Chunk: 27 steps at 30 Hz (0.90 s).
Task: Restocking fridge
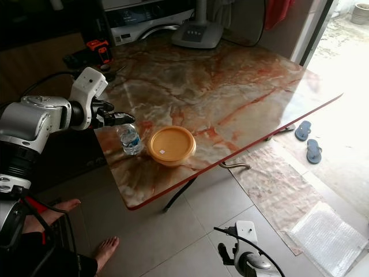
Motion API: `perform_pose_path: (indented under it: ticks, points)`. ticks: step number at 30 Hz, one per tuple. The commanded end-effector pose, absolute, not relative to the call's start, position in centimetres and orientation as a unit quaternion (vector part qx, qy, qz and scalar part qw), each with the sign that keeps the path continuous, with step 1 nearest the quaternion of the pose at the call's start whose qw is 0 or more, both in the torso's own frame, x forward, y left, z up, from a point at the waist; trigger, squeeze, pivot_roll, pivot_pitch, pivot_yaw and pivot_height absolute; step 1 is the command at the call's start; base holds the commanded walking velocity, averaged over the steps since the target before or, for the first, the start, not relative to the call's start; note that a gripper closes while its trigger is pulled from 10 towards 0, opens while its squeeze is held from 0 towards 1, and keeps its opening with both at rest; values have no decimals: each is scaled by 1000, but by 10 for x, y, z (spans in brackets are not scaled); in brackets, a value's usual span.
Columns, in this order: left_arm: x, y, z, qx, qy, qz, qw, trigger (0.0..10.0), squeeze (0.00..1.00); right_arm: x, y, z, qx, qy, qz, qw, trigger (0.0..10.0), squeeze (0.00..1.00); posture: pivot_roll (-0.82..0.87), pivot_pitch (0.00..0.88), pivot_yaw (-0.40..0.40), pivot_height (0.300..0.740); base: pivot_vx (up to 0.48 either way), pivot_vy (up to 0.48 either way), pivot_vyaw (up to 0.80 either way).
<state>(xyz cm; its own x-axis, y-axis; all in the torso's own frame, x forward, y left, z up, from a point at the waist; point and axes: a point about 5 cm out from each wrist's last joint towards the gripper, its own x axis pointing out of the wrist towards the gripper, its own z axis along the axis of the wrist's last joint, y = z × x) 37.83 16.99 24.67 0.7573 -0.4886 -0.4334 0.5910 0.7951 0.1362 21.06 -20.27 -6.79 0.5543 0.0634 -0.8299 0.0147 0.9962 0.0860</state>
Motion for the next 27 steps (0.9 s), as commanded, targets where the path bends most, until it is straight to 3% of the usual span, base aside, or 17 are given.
perform_pose_path:
  ticks: [1,8,16,19,21,27]
  points:
    - [381,167,253,141,182,-292,928,10000,0,209,-202,-69,38,478,17,877,10000,0,-27,60,23,740,0,0,0]
    - [382,159,274,146,74,-287,944,10000,0,209,-203,-69,37,478,17,878,10000,0,-37,66,20,740,0,0,0]
    - [375,162,318,125,-88,-208,966,10000,0,209,-203,-69,36,477,18,878,10000,0,-38,72,16,740,0,0,0]
    - [371,161,321,112,-158,-158,968,10000,0,209,-203,-69,36,477,20,878,10000,0,-37,68,5,740,0,0,0]
    - [367,163,307,166,-208,-83,960,10000,0,209,-202,-69,35,476,22,878,10000,0,-48,69,1,740,0,0,0]
    - [351,183,283,213,-276,34,937,10000,0,210,-203,-68,40,469,12,882,10000,0,-68,68,-5,740,0,0,0]
